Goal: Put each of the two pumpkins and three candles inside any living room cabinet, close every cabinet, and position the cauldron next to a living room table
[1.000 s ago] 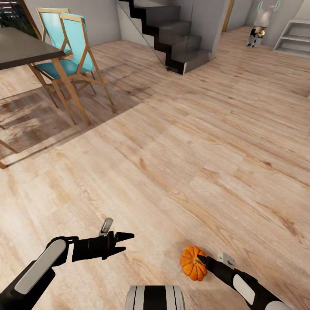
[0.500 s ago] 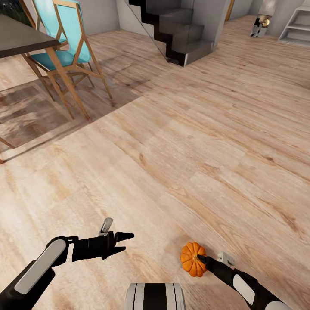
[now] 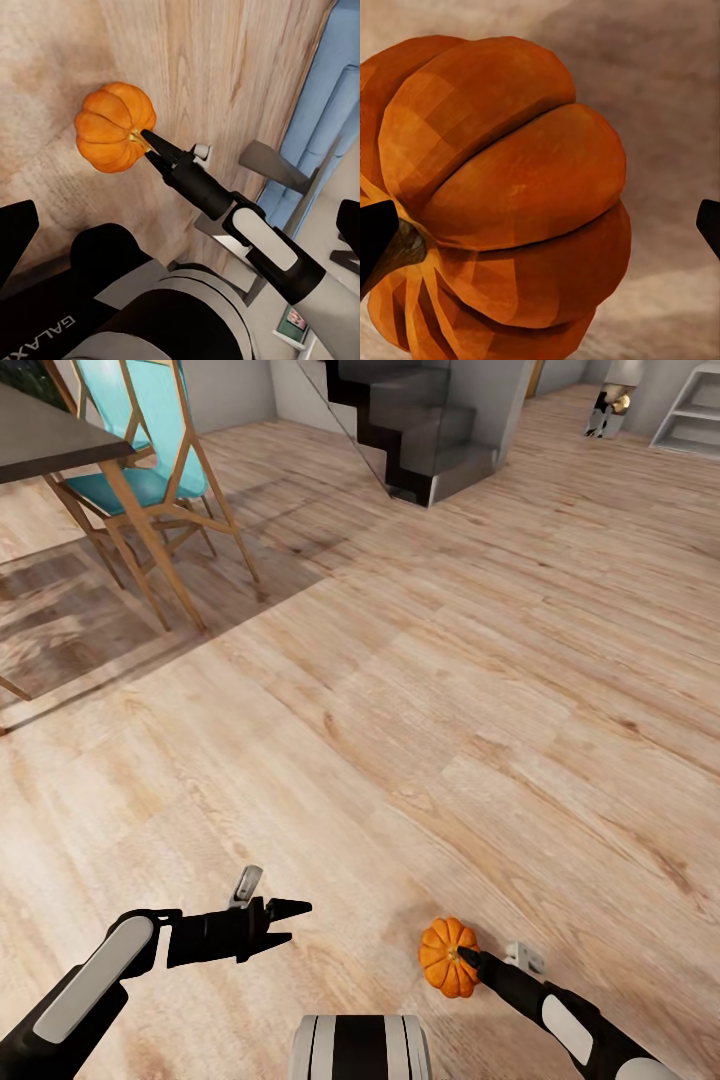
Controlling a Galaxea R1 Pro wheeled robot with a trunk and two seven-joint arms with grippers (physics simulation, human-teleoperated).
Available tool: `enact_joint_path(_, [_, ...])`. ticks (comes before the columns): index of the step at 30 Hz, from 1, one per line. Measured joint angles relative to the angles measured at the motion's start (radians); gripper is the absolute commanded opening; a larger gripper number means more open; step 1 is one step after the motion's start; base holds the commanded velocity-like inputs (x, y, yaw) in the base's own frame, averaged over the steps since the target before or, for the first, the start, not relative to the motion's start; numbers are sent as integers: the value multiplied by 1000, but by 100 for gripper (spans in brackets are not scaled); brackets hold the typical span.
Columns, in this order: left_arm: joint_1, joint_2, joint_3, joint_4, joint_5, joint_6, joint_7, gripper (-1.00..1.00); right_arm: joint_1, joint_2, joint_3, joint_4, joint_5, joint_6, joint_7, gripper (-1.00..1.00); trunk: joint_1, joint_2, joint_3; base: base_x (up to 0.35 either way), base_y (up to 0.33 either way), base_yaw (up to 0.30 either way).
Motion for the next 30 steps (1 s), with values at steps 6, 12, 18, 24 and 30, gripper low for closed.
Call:
enact_joint_path(6, [0,0,0,0,0,0,0,100,0,-10,2,0,0,0,2,100,0,0,0,17,70,0])
enact_joint_path(12, [0,0,0,0,0,0,0,100,0,-24,1,-7,0,1,-12,100,0,0,0,16,47,0])
enact_joint_path(18, [0,0,0,0,0,0,0,100,0,-41,5,1,2,0,6,100,0,0,0,37,86,0])
enact_joint_path(24, [0,-1,0,0,0,0,0,100,1,1,7,-46,4,1,-20,100,0,0,0,3,13,0])
enact_joint_path(30, [0,-1,-1,0,0,0,0,100,1,3,11,-55,5,2,-19,100,0,0,0,-43,119,0])
